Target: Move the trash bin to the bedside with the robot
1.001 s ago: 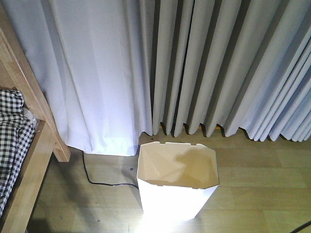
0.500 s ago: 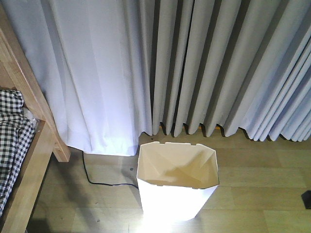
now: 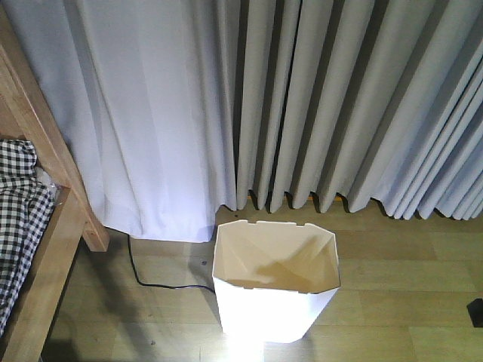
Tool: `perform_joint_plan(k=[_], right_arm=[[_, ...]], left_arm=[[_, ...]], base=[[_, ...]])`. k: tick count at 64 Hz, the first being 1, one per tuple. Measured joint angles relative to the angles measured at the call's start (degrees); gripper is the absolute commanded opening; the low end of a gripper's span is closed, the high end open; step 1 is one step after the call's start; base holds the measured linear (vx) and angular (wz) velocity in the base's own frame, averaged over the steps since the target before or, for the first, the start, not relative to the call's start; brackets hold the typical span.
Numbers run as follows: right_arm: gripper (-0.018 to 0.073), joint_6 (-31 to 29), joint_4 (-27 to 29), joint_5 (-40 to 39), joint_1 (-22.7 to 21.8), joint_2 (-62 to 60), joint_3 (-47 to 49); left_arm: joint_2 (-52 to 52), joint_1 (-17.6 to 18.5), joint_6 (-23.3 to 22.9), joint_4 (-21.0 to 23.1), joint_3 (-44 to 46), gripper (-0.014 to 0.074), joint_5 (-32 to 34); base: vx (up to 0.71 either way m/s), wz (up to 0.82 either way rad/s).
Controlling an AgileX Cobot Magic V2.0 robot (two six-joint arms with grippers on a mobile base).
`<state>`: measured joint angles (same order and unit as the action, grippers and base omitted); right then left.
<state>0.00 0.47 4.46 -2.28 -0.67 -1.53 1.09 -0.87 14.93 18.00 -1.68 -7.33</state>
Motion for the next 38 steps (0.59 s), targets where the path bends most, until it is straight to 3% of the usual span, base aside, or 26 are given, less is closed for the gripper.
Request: perform_joint_plan(k=[38], right_arm=[[-0.0011, 0.0, 0.0, 0.4, 0.0, 0.0, -0.1]], left_arm=[[0.0, 0.0, 0.0, 0.0, 0.0, -0.0006, 0.0]], base=[[0.00, 0.00]])
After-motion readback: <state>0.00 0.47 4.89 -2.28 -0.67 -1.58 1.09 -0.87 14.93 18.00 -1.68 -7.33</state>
